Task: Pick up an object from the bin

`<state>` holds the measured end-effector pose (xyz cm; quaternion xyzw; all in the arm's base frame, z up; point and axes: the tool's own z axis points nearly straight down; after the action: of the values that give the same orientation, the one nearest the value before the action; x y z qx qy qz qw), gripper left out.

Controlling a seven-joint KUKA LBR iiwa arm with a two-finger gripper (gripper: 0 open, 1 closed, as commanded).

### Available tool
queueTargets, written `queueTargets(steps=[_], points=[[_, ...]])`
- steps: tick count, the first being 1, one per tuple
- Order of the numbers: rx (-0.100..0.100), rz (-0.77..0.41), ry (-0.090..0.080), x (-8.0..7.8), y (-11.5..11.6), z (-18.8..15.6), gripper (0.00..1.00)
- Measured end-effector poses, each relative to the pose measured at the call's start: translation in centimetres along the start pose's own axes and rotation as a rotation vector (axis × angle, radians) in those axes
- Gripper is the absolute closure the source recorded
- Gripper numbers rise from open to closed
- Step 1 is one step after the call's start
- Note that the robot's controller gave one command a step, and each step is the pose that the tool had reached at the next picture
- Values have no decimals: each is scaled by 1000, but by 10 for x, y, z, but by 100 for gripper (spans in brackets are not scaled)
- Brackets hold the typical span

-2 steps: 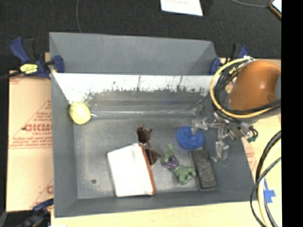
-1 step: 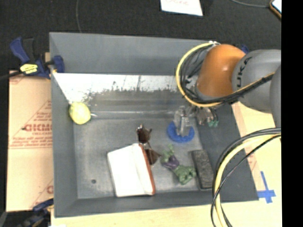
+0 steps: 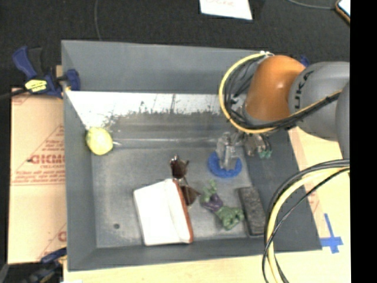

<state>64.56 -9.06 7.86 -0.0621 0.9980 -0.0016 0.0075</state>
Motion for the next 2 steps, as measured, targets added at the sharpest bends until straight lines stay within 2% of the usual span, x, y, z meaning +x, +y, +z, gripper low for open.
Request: queueTargets(steps=[1,2], points=[[5,-10,-14,2,-7,-78,100],[4,21,-10,-4,-25,-147,100]])
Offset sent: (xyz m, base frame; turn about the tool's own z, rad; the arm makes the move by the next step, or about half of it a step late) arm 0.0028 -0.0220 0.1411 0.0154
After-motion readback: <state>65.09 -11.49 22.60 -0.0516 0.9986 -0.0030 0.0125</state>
